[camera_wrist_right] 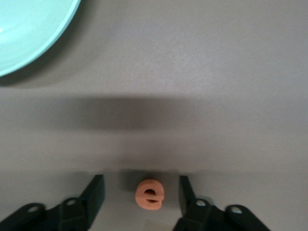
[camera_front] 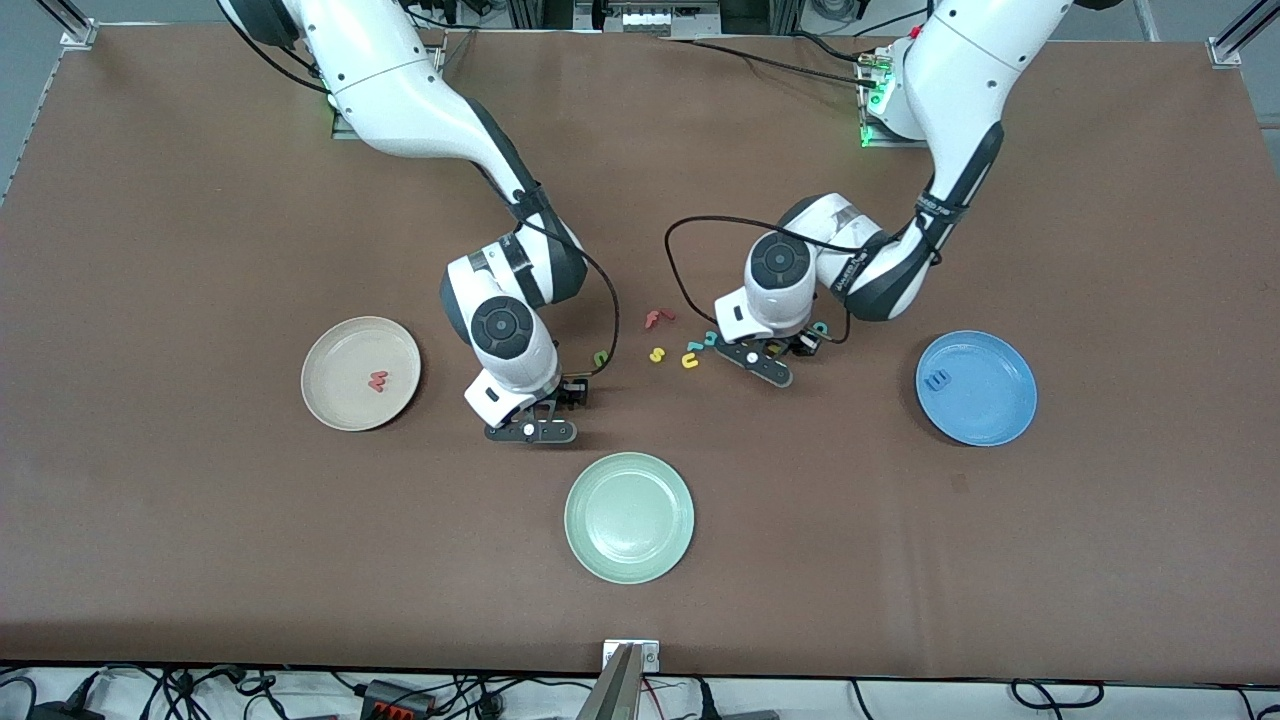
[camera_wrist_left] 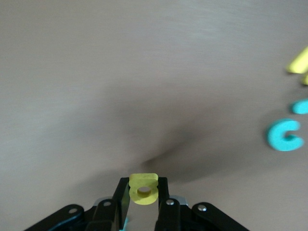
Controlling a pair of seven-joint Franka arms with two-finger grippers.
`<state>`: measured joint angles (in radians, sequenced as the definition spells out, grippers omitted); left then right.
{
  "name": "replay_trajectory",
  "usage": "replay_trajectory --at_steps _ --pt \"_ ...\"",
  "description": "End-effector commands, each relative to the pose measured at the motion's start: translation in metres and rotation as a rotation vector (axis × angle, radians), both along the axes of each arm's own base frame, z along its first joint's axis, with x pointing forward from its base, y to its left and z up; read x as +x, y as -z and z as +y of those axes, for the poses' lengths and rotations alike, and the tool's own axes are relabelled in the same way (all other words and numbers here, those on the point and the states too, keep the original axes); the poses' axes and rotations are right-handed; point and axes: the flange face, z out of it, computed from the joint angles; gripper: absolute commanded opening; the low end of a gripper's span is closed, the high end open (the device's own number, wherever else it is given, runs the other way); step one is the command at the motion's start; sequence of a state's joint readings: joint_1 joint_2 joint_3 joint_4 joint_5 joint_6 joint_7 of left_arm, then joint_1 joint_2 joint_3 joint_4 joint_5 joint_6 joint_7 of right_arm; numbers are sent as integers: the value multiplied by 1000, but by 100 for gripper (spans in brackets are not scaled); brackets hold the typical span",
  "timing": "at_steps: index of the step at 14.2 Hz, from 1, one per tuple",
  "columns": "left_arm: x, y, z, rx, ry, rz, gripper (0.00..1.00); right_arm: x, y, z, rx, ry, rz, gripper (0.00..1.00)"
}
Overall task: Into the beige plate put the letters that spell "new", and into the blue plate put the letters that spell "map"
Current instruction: 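Grasp the orange e and yellow a with the right and left grippers, then carry the orange e to the beige plate while the left gripper drops the a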
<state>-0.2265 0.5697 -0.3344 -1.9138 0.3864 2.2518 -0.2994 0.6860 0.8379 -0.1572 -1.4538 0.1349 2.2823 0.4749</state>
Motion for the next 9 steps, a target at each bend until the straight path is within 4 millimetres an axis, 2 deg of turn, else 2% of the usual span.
replay_trajectory --at_steps 1,2,3,4,6,8,9 --pt "19 -38 19 62 -16 0 3 -4 4 6 -2 27 10 63" --pt "26 -47 25 75 -9 15 3 -5 6 6 -4 43 12 63" --pt "39 -55 46 86 -14 43 3 -5 7 6 -5 46 12 60" --pt "57 -64 81 73 -47 67 4 -5 9 5 -7 46 14 60" --pt "75 -64 139 19 -75 116 4 -6 13 2 -15 47 21 60" --pt "83 -61 192 6 -88 141 4 -7 18 -3 -22 51 30 60" --pt "88 -60 227 0 -132 147 5 -8 20 -3 -25 51 33 60"
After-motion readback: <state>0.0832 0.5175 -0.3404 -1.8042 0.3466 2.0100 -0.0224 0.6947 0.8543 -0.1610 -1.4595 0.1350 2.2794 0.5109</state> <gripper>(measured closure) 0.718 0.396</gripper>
